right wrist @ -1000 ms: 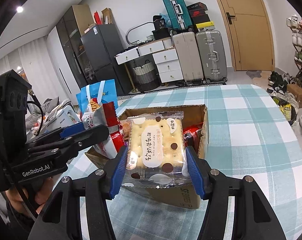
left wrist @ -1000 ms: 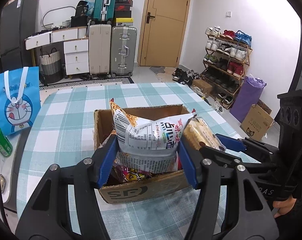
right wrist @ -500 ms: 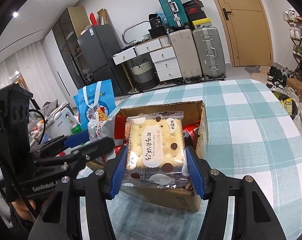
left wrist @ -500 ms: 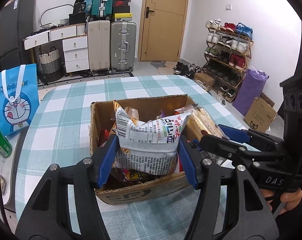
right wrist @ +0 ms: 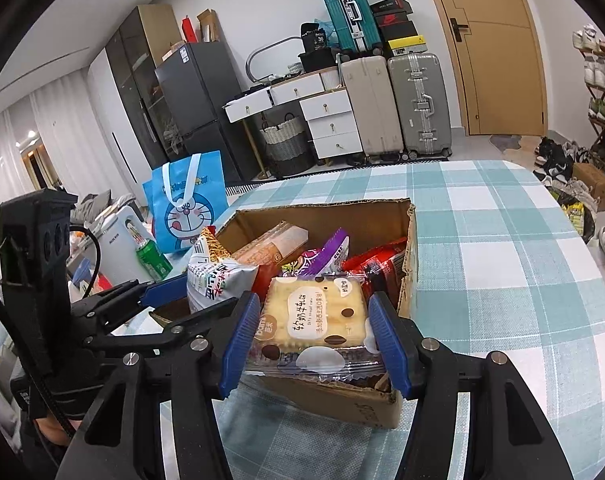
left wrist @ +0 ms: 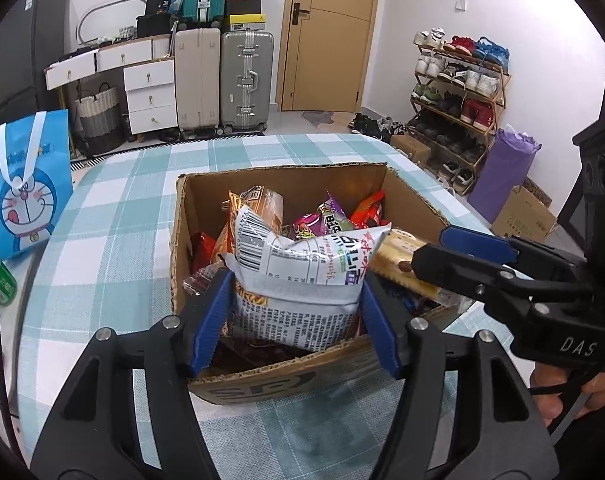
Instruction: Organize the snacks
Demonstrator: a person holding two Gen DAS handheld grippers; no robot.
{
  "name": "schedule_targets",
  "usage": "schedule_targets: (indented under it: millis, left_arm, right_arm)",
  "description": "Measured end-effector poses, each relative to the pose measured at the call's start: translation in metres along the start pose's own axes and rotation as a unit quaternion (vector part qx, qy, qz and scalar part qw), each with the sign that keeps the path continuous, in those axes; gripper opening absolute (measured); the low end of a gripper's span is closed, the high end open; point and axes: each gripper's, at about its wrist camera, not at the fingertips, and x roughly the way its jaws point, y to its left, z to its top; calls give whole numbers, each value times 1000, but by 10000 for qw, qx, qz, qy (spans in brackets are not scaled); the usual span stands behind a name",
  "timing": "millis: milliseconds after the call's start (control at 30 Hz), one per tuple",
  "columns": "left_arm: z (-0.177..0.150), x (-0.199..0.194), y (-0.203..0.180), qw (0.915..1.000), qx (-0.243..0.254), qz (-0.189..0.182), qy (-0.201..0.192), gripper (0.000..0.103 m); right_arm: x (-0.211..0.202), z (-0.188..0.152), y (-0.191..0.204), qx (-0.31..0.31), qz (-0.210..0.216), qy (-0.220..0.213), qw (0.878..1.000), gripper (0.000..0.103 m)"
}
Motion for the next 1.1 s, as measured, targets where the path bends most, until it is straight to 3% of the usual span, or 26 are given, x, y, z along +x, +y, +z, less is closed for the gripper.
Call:
schedule_targets:
  millis: [367,433,567,700,767,1100]
  left_arm:
    - [-6,-1,2,10000,62,-9,-73,65]
    - [-7,-6,5,10000,-1,-7,-80,72]
    - [-10,-17,12,9997,-103,-186,-141,80]
    - [-16,-30,13,9997,-51,-110,-225,90]
    - [-22,-40,16,9995,-56,-28,-321,103]
    - [-55,-80,25,9974,-153,144,-696,102]
  right_arm:
    - [-3,-4,2,-146,58,-22,9999,58]
    - [-8,-5,0,-156,146,-125,9997,59]
    - [-24,-7,-8,-83,167,-309,9993,85]
    - [-33,-15,-14,-115,221,-240,9994,101]
    - [-36,-22,-13,-173,311,-206,9992,102]
    - [-64,-47,-7,-306,676,-870,9934,102]
